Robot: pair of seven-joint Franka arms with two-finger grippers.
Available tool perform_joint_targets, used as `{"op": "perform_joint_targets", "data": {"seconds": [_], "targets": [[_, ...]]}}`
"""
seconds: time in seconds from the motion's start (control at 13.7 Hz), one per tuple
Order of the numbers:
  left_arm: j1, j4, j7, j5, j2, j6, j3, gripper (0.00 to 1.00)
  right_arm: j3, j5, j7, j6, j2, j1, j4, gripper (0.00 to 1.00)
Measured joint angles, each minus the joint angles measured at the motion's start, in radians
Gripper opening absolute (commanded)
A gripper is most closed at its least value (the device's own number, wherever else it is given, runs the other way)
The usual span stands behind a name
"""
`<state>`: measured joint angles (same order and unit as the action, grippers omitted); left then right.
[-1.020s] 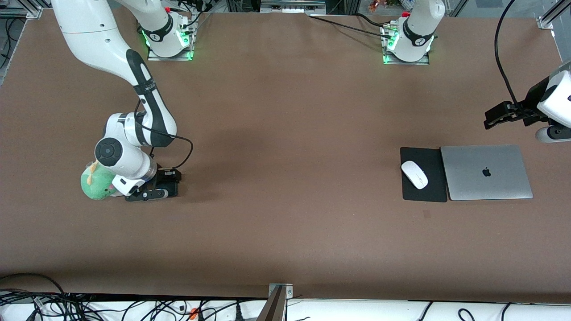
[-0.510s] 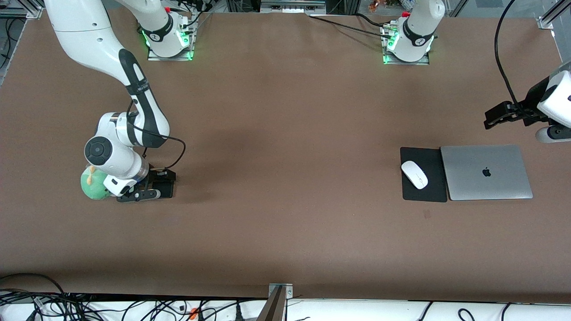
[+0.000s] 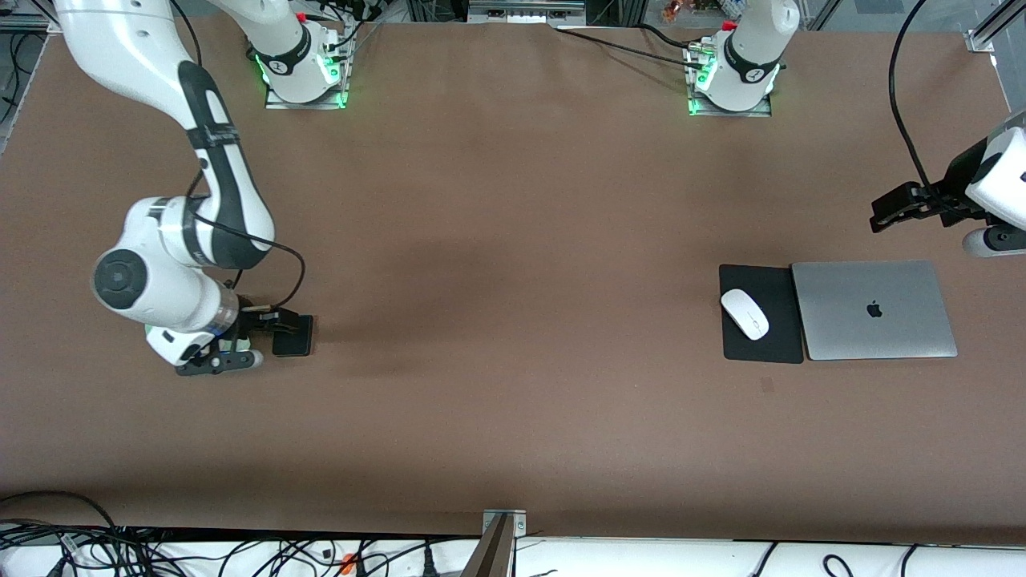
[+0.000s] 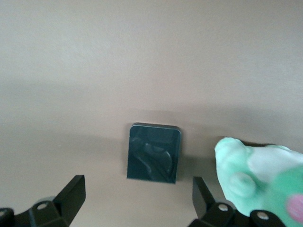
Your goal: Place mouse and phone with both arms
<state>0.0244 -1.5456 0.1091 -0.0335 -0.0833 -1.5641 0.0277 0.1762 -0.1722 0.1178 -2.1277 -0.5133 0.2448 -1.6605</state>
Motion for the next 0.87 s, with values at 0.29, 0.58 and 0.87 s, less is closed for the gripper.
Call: {"op": "perform_joint_targets", "data": {"seconds": [0.29, 0.58, 0.87], "targets": [[0.000, 0.000, 0.000, 0.000, -0.001, 0.000, 0.000, 1.00, 0.030, -0.009, 0.002, 0.157, 0.121, -0.024, 0.026, 1.00], [0.000, 0.000, 0.000, 0.000, -0.001, 0.000, 0.000, 1.00, 0.089, -0.004, 0.004, 0.378, 0.278, -0.026, 0.028, 1.00], [0.000, 0.001, 0.000, 0.000, -0.001, 0.000, 0.000, 1.00, 0.098, 0.127, 0.005, 0.485, 0.396, -0.028, 0.028, 1.00]]}}
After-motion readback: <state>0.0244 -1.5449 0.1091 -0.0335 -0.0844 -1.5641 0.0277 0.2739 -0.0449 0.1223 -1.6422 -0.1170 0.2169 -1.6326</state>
